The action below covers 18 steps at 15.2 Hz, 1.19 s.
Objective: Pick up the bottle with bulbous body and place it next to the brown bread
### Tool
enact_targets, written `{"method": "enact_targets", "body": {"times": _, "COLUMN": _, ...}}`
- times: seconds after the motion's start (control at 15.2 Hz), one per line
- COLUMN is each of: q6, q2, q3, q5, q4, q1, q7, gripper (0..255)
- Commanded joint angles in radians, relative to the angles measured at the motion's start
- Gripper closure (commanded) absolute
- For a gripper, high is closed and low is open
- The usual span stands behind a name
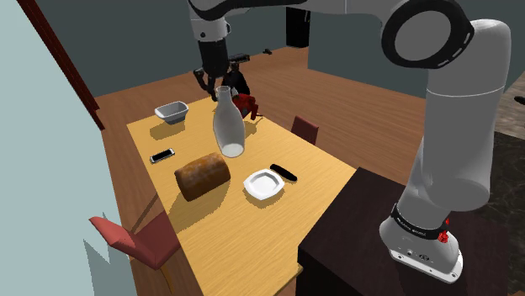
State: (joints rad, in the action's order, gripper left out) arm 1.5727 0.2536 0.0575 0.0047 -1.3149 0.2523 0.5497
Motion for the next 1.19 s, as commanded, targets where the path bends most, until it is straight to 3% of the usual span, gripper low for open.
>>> {"method": "enact_targets", "body": {"times": 0.0, "q6": -0.006, "q2": 0.027, "q3": 0.014, "q5": -0.006, "q4": 0.034, "q1": 0.027, "q7": 0.042, "gripper": 255}}
{"method": "enact_targets", "body": {"times": 1.12, "q6": 0.238, "q2": -0.007, "q3": 0.013, "q5": -0.003, "q4": -0.244, "q1": 0.024, "q7": 0.038, "gripper": 255}}
